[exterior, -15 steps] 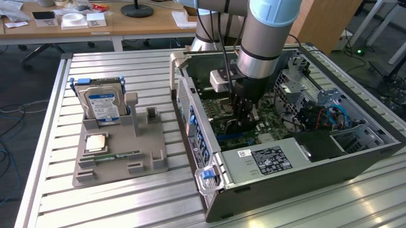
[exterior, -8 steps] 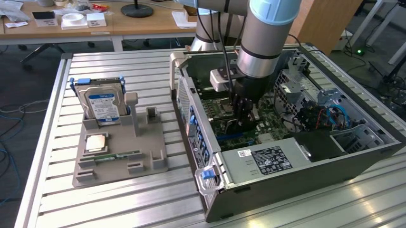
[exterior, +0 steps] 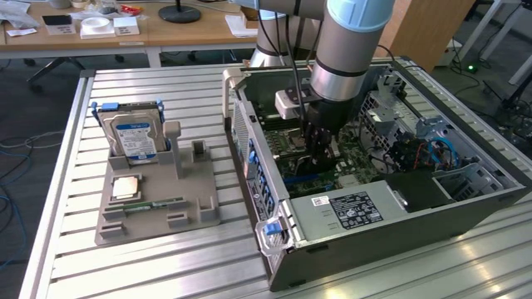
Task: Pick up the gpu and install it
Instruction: 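Insert the gpu into the slot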
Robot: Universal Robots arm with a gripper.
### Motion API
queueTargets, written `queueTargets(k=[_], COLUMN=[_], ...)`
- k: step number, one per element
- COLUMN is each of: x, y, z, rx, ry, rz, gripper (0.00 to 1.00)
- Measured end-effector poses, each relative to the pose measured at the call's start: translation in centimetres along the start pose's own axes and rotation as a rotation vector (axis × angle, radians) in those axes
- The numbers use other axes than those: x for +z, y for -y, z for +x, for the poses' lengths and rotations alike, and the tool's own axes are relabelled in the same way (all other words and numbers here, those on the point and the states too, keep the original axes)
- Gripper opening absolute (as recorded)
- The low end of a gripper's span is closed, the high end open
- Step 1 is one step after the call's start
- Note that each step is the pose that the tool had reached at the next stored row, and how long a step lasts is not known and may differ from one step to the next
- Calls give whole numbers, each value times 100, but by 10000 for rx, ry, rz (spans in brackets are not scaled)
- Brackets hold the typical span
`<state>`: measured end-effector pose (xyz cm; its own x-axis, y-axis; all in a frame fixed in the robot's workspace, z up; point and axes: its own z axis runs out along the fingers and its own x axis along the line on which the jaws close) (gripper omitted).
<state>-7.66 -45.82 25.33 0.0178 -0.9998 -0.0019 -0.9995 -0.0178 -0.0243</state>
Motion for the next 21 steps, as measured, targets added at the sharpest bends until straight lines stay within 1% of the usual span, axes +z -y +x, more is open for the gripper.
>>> queueTargets(k=[3, 5, 7, 9, 14, 21], x=[-8, -7, -7, -6, -6, -1], y=[0, -1, 0, 0, -14, -16], z=[0, -1, -1, -1, -2, -15], rx=[0, 1, 2, 2, 3, 2], ry=[0, 29, 56, 68, 69, 69], rz=[-1, 7, 32, 68, 91, 100], gripper=[26, 26, 26, 26, 26, 26])
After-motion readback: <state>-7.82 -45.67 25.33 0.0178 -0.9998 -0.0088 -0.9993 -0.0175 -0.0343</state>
